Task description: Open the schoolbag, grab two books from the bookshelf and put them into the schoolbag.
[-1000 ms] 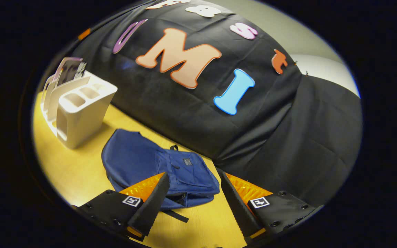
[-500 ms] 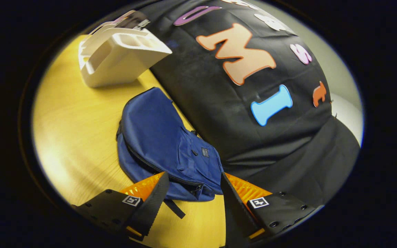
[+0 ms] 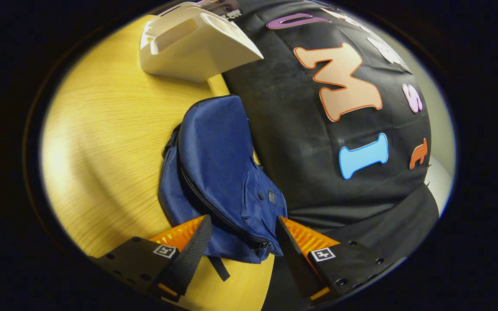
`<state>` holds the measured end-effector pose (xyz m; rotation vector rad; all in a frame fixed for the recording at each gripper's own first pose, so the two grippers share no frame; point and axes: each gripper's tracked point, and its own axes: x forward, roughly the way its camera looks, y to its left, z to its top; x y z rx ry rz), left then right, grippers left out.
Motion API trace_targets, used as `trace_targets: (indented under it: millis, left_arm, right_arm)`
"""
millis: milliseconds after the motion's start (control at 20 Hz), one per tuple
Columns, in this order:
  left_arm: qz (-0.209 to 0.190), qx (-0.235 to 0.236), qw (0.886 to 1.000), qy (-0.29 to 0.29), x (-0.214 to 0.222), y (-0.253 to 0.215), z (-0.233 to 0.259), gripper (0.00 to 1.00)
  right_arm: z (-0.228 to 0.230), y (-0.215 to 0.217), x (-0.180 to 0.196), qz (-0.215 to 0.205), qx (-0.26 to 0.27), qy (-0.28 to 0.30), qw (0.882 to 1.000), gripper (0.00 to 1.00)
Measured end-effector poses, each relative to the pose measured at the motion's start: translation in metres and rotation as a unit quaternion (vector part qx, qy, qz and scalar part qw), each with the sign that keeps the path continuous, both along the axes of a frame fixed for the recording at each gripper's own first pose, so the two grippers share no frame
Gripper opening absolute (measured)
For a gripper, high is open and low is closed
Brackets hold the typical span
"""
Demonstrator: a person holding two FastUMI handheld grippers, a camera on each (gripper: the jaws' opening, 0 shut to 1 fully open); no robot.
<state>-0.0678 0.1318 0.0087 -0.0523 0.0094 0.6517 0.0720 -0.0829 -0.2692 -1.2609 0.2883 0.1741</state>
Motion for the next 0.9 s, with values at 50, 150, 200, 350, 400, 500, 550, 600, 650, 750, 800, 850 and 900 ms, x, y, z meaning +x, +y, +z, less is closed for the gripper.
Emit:
trace_targets:
  millis: [50,150,200,350,400,500,550,600,650,750,800,850,900]
  left_arm:
    - [0.003,-0.003,1.000,0.001,-0.002,0.002,-0.002,0.88]
    - [0.011,-0.009,1.000,0.005,-0.005,0.006,-0.006,0.92]
    - [0.015,-0.010,1.000,0.007,-0.007,0.007,-0.007,0.92]
    - [0.029,-0.008,0.999,0.015,-0.011,0.011,-0.009,0.92]
    - [0.033,-0.006,0.999,0.016,-0.013,0.014,-0.008,0.88]
    - [0.038,-0.007,0.999,0.018,-0.019,0.017,-0.011,0.92]
    - [0.040,-0.010,0.999,0.020,-0.019,0.016,-0.013,0.92]
    - [0.040,-0.012,0.999,0.021,-0.018,0.016,-0.013,0.88]
    - [0.039,-0.014,0.999,0.022,-0.018,0.015,-0.015,0.88]
    - [0.040,-0.017,0.999,0.025,-0.017,0.016,-0.017,0.92]
    - [0.040,-0.018,0.999,0.027,-0.016,0.015,-0.017,0.91]
    - [0.040,-0.019,0.999,0.027,-0.016,0.016,-0.017,0.92]
    - [0.040,-0.020,0.999,0.027,-0.015,0.016,-0.017,0.92]
  right_arm:
    - [0.000,0.001,0.002,0.001,-0.002,-0.001,1.000,0.88]
    - [-0.002,0.000,0.007,0.000,-0.006,-0.004,1.000,0.88]
    - [-0.003,0.000,0.010,-0.001,-0.007,-0.003,1.000,0.90]
    - [-0.004,0.001,0.016,-0.004,-0.009,-0.002,1.000,0.94]
    - [-0.006,0.000,0.021,-0.005,-0.008,0.002,1.000,0.85]
    - [-0.005,0.002,0.028,-0.007,-0.004,0.001,1.000,0.82]
    - [-0.005,0.002,0.031,-0.009,-0.001,0.000,1.000,0.81]
    - [-0.005,0.003,0.034,-0.010,0.002,-0.002,1.000,0.81]
    - [-0.005,0.004,0.037,-0.011,0.004,-0.001,1.000,0.81]
    - [-0.013,0.007,0.043,-0.010,0.008,0.009,1.000,0.88]
    - [-0.015,0.010,0.045,-0.008,0.004,0.011,1.000,0.77]
    - [-0.016,0.013,0.048,-0.004,-0.002,0.010,1.000,0.65]
    - [-0.016,0.017,0.050,0.000,-0.004,0.011,1.000,0.65]
